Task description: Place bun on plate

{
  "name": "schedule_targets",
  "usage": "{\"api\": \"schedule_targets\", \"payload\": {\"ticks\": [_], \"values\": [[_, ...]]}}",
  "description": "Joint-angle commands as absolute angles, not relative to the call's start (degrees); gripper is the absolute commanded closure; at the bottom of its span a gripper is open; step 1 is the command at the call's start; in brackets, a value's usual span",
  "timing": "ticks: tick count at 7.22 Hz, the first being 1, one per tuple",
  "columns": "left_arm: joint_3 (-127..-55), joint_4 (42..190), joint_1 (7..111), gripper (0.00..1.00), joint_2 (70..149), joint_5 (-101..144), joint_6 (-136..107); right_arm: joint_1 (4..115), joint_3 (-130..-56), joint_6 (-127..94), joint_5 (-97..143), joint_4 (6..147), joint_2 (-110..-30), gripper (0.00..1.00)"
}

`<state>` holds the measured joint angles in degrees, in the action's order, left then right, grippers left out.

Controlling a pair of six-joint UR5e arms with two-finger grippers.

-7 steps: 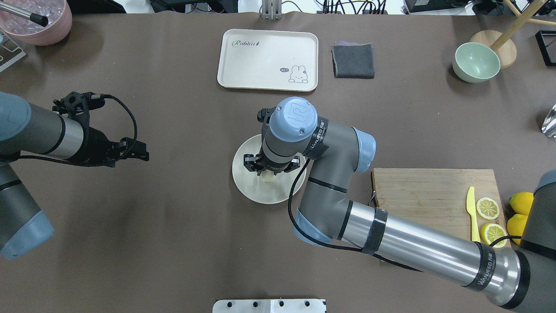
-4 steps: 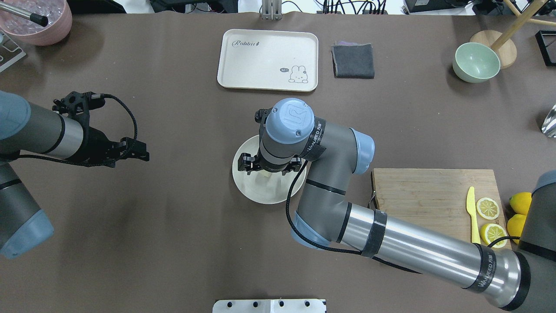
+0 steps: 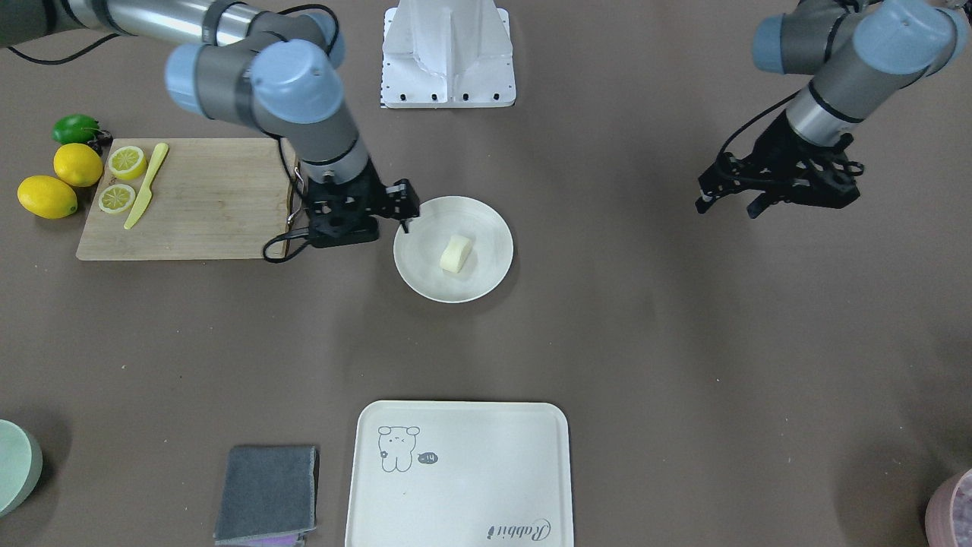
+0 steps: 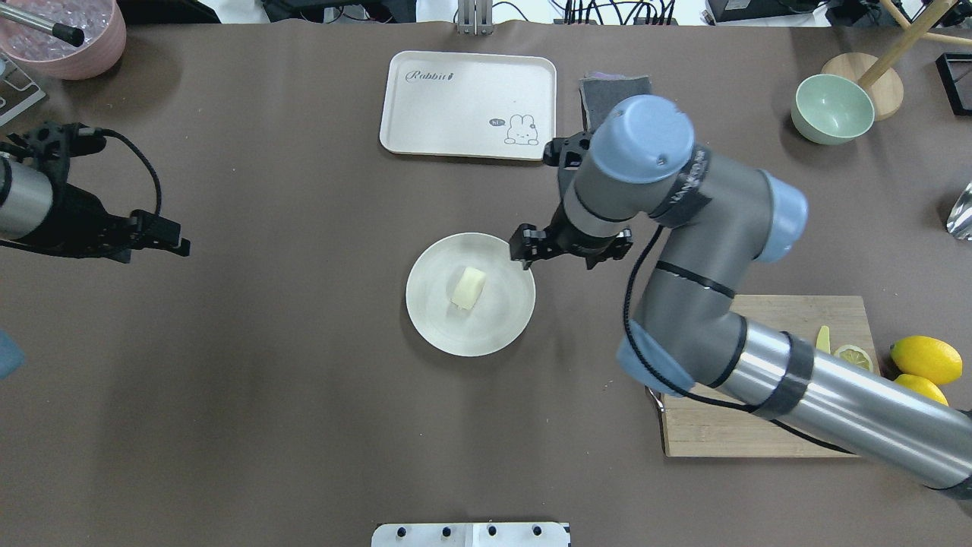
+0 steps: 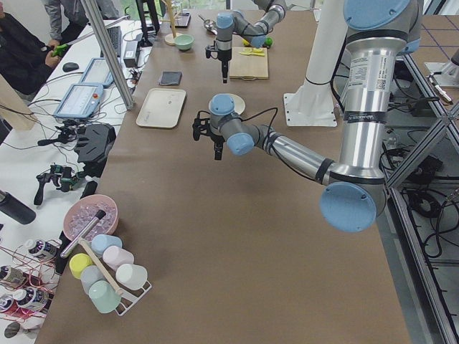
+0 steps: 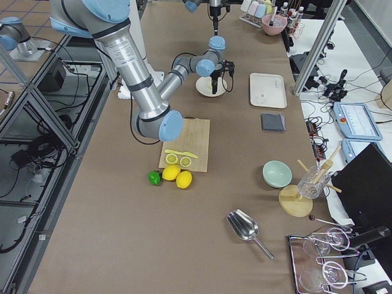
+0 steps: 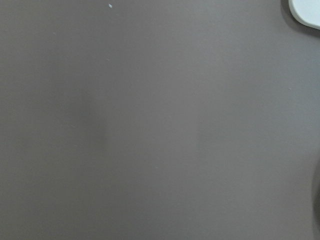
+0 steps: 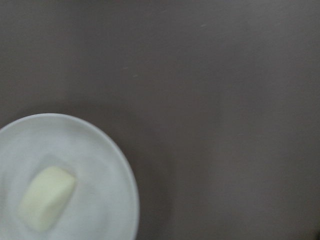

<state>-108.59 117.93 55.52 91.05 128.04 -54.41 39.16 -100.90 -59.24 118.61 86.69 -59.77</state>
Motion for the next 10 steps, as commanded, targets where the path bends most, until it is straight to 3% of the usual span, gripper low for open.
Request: {"api": "schedule_targets", "payload": {"ticks": [1,3,5,7,10], "values": [[-105.22,117.86,66.84,0.02,84.75,133.23,-34.72,50.40,-107.57,-44.54,125.13,87.02,-75.17,0.00],[-102.41,117.86,73.70,0.02,80.36,133.24,-22.82,61.99,-107.23,-20.34,126.82,86.75,-88.17,0.00],[-100.73,117.77,79.17,0.02,77.09,133.24,-13.31,75.96,-101.73,1.12,131.20,86.84,-94.81,0.00],[-100.72,115.16,81.38,0.02,75.85,133.33,-11.79,84.78,-92.86,15.59,131.05,86.66,-95.19,0.00],[-102.21,96.30,88.23,0.02,77.86,133.42,5.60,91.13,-90.88,18.98,130.34,86.75,-94.84,0.00]]}}
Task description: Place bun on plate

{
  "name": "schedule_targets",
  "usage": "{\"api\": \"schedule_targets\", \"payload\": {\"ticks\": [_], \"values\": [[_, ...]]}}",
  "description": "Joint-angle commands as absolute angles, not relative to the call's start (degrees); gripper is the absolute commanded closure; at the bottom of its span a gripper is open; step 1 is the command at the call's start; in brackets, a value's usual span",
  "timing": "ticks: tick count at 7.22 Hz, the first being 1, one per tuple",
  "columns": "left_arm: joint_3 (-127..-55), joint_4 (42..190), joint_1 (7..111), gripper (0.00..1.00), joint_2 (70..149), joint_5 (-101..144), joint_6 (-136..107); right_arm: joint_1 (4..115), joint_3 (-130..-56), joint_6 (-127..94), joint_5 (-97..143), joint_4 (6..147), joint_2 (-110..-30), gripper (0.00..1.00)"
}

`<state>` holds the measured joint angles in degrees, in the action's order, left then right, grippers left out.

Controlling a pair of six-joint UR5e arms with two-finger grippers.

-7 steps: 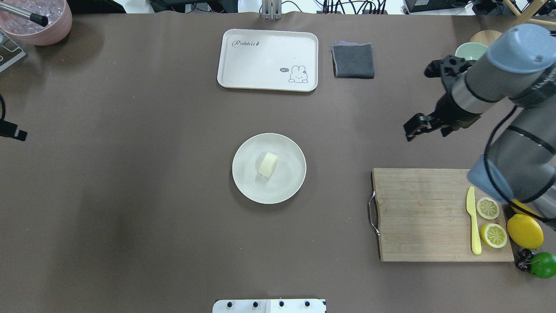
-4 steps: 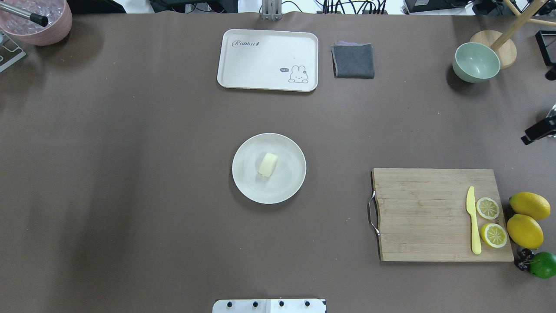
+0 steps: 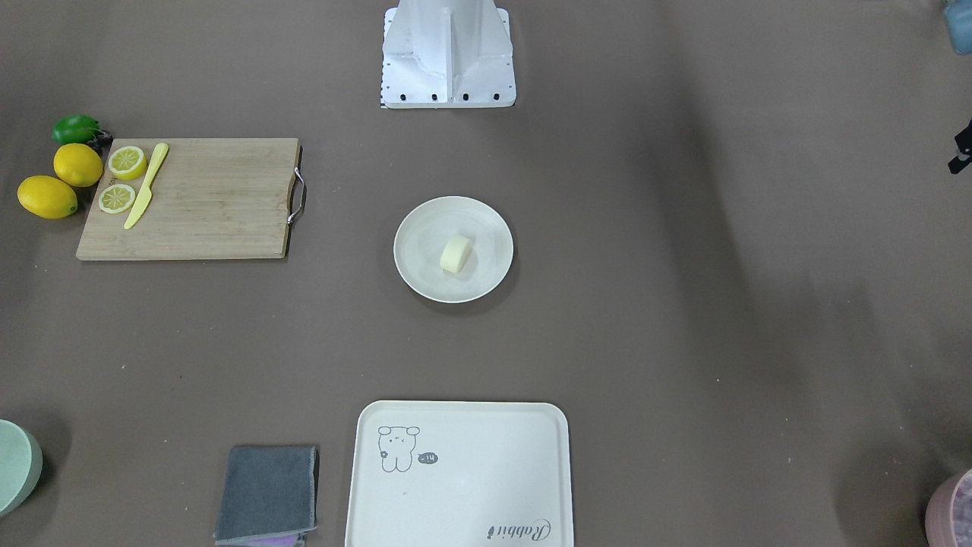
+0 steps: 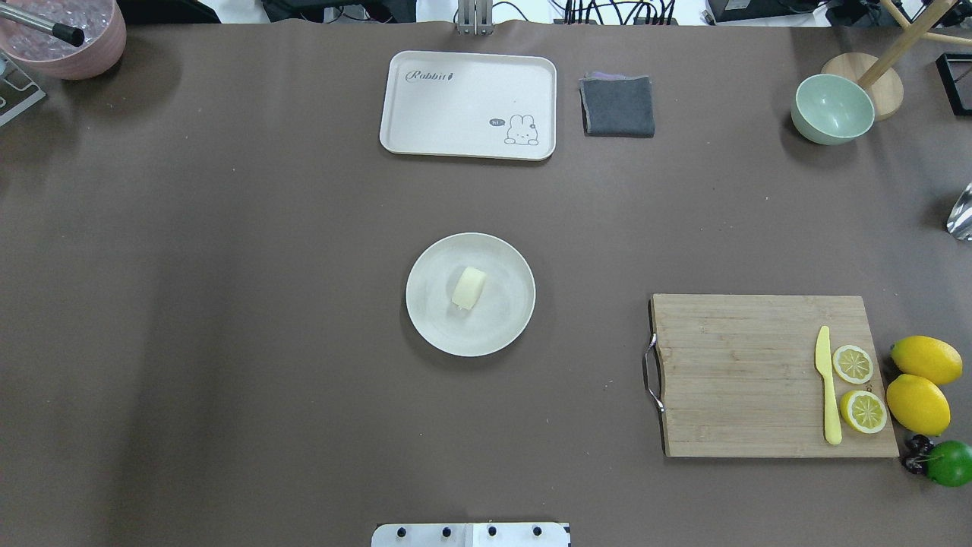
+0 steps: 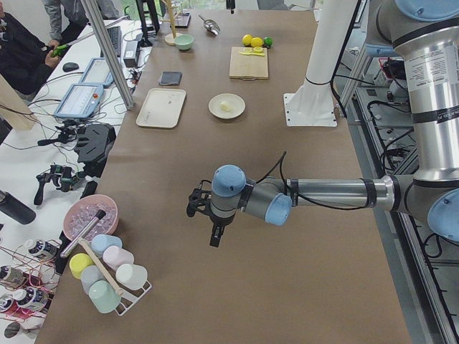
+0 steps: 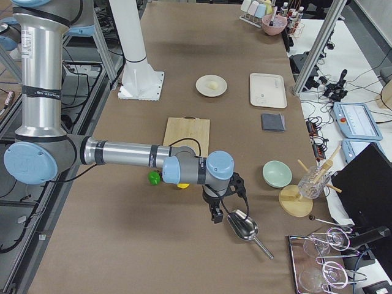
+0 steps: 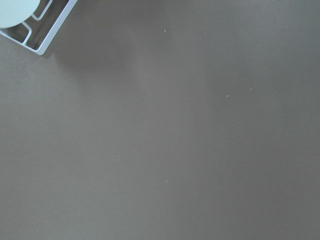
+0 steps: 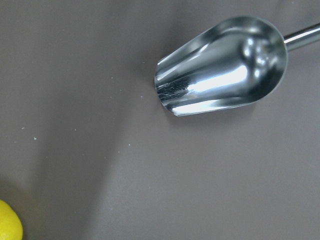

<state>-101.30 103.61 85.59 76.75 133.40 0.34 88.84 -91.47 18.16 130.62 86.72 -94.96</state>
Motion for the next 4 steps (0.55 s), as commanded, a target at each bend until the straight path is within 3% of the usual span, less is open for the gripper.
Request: {"api": "schedule_targets", "payload": {"ticks": [1,4], "values": [[-101.78,95.46,88.33,0.02,77.44,132.90,5.36,91.40,-90.88,18.90,130.69,87.18,-95.36,0.00],[-101.60,95.80,88.33,0.02,77.08,133.42,3.36,91.41,-91.32,18.02,130.52,87.45,-95.36,0.00]]}}
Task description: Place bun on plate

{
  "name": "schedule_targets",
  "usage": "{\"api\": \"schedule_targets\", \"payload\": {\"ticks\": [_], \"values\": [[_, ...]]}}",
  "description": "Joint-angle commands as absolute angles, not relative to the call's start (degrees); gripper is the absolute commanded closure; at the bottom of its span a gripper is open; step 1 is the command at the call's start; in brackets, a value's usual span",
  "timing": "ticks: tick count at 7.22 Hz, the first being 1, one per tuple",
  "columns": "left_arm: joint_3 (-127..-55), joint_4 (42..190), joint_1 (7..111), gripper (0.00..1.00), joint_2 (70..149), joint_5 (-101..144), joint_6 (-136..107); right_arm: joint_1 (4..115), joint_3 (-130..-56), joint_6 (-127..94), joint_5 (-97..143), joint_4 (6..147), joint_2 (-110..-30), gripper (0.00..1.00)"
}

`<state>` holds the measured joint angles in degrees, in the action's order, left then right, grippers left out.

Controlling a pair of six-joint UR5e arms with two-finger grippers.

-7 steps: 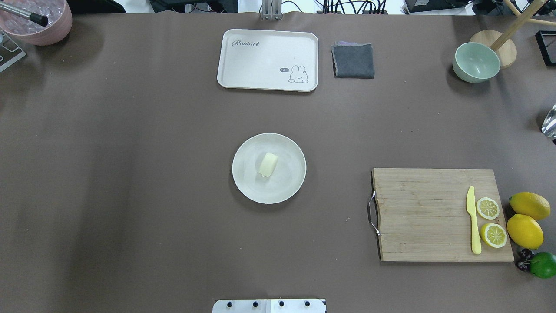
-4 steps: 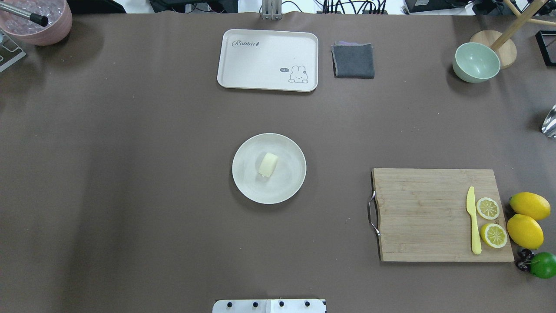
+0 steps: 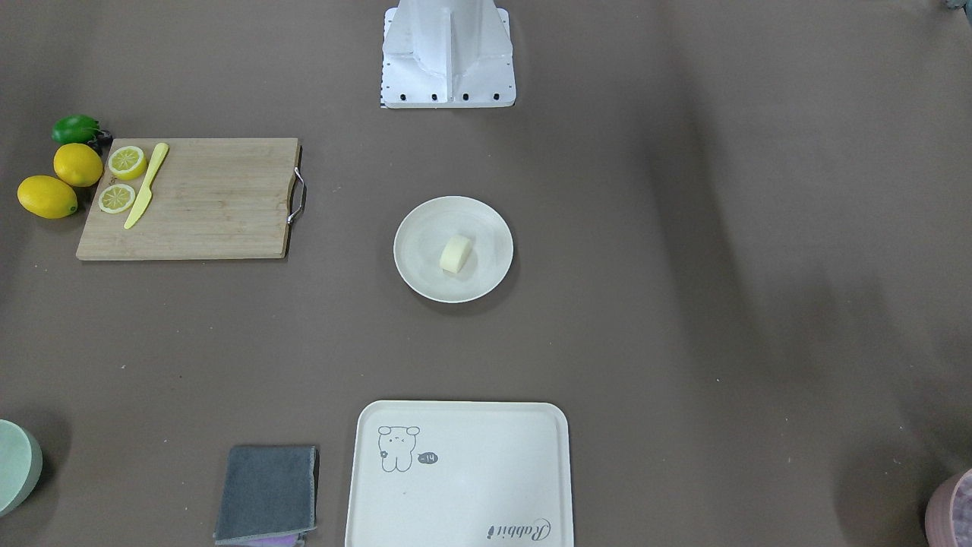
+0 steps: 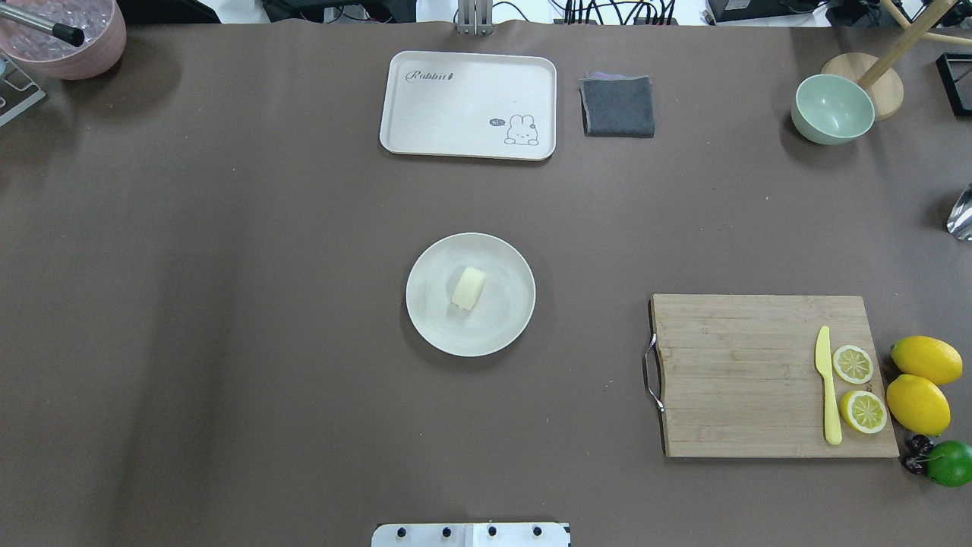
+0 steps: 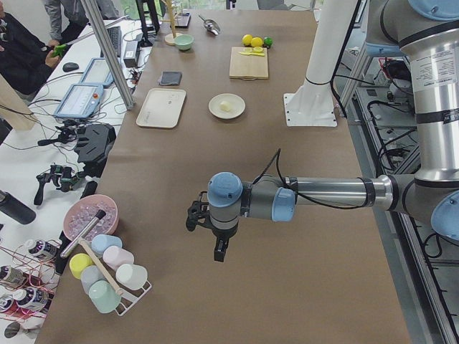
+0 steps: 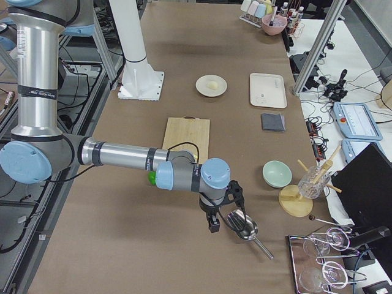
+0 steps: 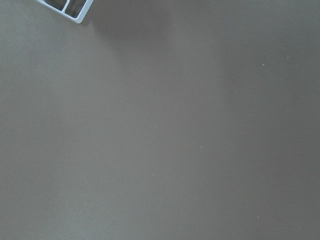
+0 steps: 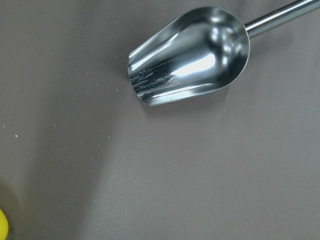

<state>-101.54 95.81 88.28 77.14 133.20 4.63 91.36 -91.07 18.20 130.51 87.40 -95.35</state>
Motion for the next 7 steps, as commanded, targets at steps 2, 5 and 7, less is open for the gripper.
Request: {"api": "schedule_targets", "payload": {"ticks": [2,5,7], "values": [[-101.78,96.06,88.33,0.02,77.34,133.42,3.60,91.41,-91.58,18.02,130.52,87.45,-95.27,0.00],[-101.25,97.56,88.33,0.02,76.99,133.42,3.52,91.41,-91.49,18.02,130.43,87.36,-95.45,0.00],[-100.81,97.56,88.33,0.02,76.99,133.42,3.78,91.32,-91.41,18.11,130.43,87.28,-95.80,0.00]]}}
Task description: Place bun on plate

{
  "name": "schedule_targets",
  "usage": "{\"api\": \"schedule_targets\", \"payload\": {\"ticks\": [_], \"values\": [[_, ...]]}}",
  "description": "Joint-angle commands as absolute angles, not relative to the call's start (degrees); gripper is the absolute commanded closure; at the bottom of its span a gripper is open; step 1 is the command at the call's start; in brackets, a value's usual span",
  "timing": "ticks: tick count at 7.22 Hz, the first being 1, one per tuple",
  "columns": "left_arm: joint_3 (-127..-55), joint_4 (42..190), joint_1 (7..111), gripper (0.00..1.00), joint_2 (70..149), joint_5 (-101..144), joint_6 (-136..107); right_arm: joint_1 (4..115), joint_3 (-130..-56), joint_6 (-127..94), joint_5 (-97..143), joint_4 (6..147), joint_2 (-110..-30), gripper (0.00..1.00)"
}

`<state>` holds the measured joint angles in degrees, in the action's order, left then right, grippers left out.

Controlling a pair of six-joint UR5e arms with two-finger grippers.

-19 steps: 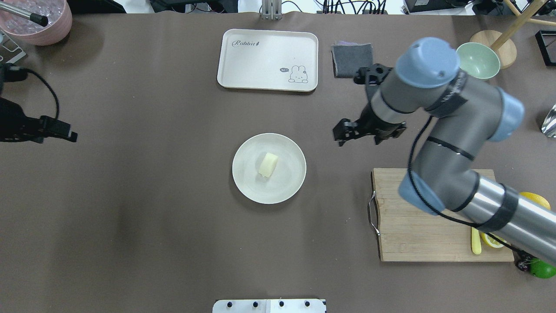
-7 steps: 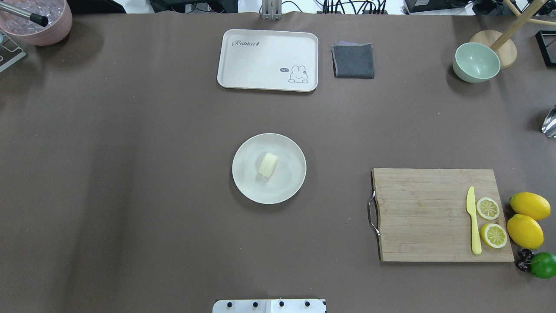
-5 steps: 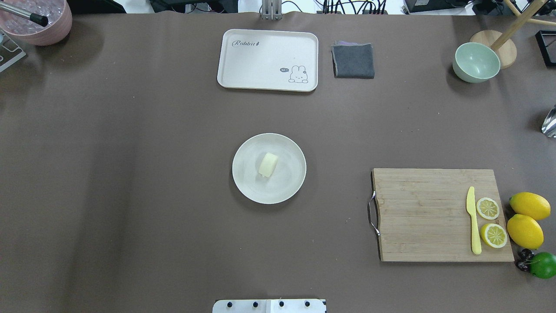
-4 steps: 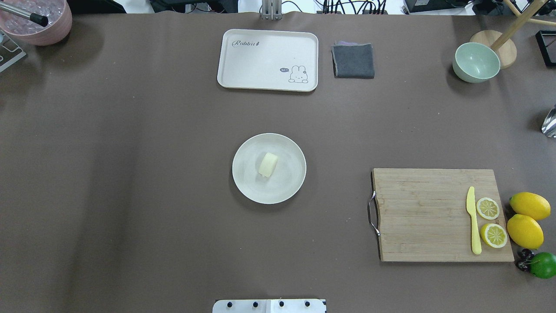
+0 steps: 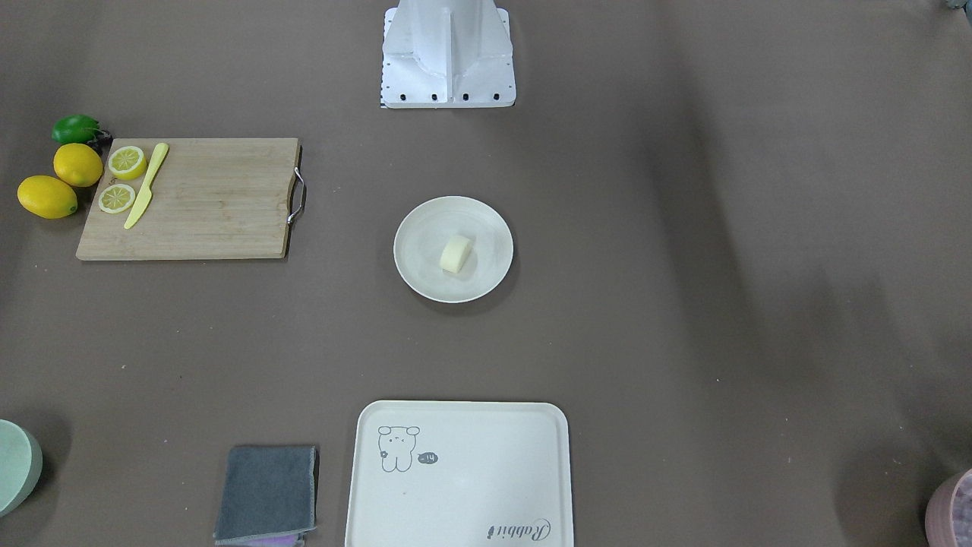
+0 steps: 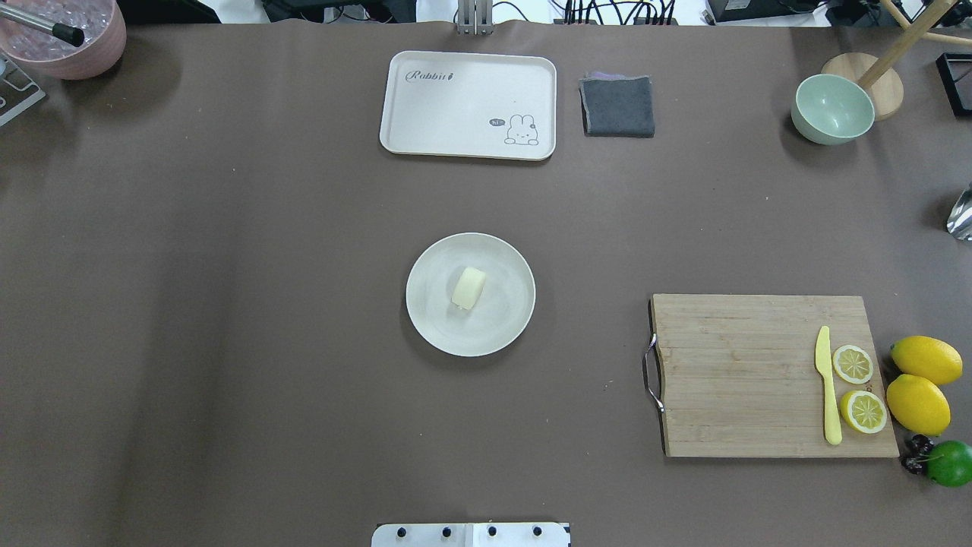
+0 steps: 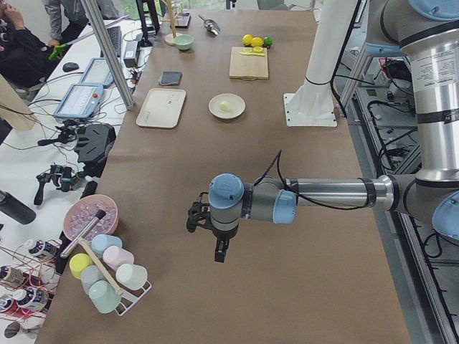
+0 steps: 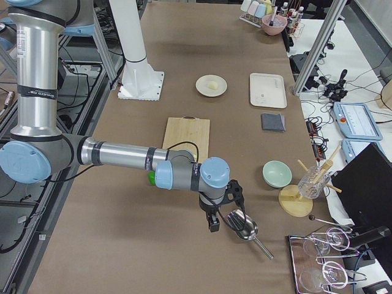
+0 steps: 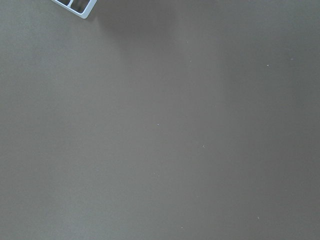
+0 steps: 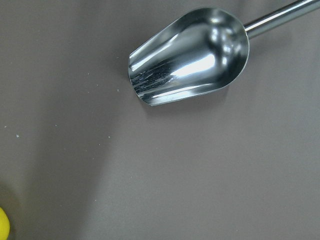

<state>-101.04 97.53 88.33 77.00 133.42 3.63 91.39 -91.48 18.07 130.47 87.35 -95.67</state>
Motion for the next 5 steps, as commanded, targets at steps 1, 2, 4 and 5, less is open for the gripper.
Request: {"api": "schedule_targets", "payload": {"ticks": [1,2,4,5], "values": [[-100.64,97.56,88.33,0.02,76.99,133.42,3.87,91.32,-91.49,18.11,130.52,87.28,-95.89,0.00],[-100.72,97.56,88.33,0.02,76.99,133.42,3.78,91.32,-91.49,18.11,130.52,87.28,-95.89,0.00],[-100.72,97.56,88.33,0.02,76.99,133.42,3.43,91.32,-91.41,18.11,130.69,87.28,-95.89,0.00],[-100.72,97.56,88.33,0.02,76.99,133.42,3.51,91.32,-91.41,18.19,130.69,87.28,-95.98,0.00]]}}
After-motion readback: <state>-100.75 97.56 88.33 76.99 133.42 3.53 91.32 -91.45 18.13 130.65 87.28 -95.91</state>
